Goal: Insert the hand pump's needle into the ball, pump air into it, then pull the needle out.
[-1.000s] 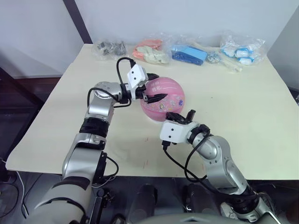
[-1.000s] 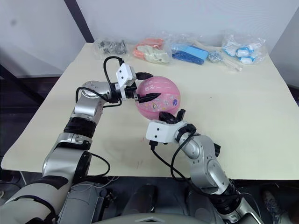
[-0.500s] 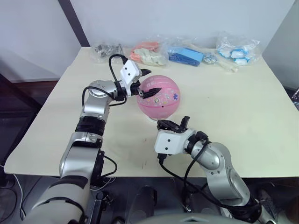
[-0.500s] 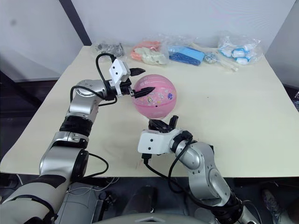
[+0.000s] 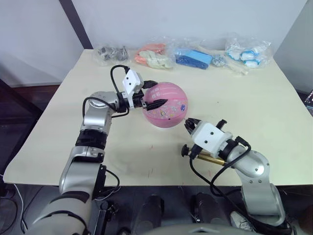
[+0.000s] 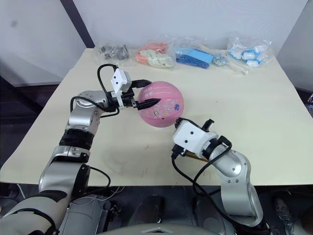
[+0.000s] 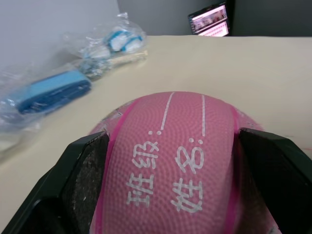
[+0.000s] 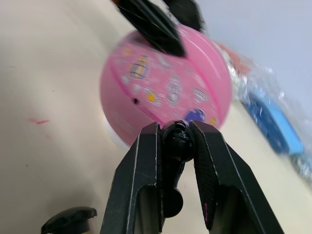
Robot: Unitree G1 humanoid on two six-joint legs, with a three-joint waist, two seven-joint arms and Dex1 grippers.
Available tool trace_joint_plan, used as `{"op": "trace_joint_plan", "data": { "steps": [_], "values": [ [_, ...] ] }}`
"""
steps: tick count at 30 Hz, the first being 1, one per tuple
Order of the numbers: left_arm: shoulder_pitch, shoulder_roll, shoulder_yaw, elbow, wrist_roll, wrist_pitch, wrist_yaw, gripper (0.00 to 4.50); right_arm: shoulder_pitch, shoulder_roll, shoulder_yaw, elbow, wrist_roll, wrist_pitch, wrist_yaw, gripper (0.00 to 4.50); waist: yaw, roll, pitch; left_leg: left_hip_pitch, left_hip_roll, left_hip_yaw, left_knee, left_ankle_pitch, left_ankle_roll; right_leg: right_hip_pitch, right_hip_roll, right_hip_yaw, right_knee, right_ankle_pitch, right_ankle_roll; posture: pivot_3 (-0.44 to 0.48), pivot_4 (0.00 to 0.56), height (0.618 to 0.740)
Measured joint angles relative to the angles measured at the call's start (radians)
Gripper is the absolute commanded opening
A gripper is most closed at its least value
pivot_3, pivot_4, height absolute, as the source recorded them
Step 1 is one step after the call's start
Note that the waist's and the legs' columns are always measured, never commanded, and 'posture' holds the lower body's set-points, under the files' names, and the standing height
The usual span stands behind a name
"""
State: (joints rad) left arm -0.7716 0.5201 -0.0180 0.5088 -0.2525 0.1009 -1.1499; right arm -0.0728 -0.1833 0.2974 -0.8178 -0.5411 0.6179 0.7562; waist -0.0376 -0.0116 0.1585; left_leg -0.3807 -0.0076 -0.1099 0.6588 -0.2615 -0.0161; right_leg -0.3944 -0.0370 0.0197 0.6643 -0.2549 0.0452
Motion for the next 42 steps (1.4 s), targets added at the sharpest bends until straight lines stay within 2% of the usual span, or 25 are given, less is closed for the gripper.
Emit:
{"op": "trace_joint_plan", "data": {
  "steps": [17, 20, 24, 31, 35, 42],
  "values": [
    [0.188, 0.203, 0.108, -0.321, -0.276, 0.345, -0.203, 4.50, -0.042, -0.156, -0.247, 0.096, 0.300, -0.014, -0.033, 0.36, 0.000, 0.001, 0.008, -0.002, 0.001, 0.004, -0.006, 0.000, 0.000, -0.004, -0.001, 0.003, -0.002, 0.001, -0.002, 0.000, 0.150, 0.740],
    [0.287, 0.280, 0.131, -0.416, -0.330, 0.396, -0.262, 4.50, -0.048, -0.194, -0.290, 0.133, 0.359, -0.030, -0.041, 0.36, -0.003, 0.001, 0.008, -0.001, 0.001, 0.006, -0.007, 0.000, 0.000, -0.005, -0.001, 0.005, -0.002, 0.001, -0.002, 0.000, 0.150, 0.740],
    [0.391, 0.320, 0.174, -0.477, -0.345, 0.394, -0.282, 4.50, -0.054, -0.229, -0.345, 0.174, 0.413, -0.035, -0.047, 0.36, -0.002, 0.002, 0.009, -0.001, 0.002, 0.007, -0.007, 0.000, 0.000, -0.005, -0.001, 0.006, -0.002, 0.001, -0.002, 0.000, 0.150, 0.740],
    [0.582, 0.318, 0.253, -0.532, -0.430, 0.380, -0.319, 4.50, -0.097, -0.297, -0.385, 0.259, 0.498, -0.038, -0.061, 0.36, 0.003, 0.003, 0.011, -0.001, 0.002, 0.009, -0.007, 0.000, 0.000, -0.006, -0.001, 0.007, -0.002, 0.001, -0.003, 0.000, 0.150, 0.740],
    [0.662, 0.301, 0.291, -0.560, -0.458, 0.367, -0.310, 4.50, -0.182, -0.350, -0.395, 0.378, 0.517, -0.043, -0.080, 0.36, 0.001, 0.004, 0.012, -0.001, 0.003, 0.011, -0.007, 0.000, 0.000, -0.006, -0.001, 0.008, -0.002, 0.001, -0.003, 0.000, 0.150, 0.740],
    [0.711, 0.273, 0.294, -0.579, -0.460, 0.347, -0.282, 4.50, -0.240, -0.399, -0.393, 0.491, 0.533, -0.086, -0.097, 0.36, 0.001, 0.004, 0.012, -0.003, 0.003, 0.012, -0.008, 0.000, 0.000, -0.010, 0.000, 0.010, -0.002, 0.001, -0.003, 0.000, 0.150, 0.740]
  ]
}}
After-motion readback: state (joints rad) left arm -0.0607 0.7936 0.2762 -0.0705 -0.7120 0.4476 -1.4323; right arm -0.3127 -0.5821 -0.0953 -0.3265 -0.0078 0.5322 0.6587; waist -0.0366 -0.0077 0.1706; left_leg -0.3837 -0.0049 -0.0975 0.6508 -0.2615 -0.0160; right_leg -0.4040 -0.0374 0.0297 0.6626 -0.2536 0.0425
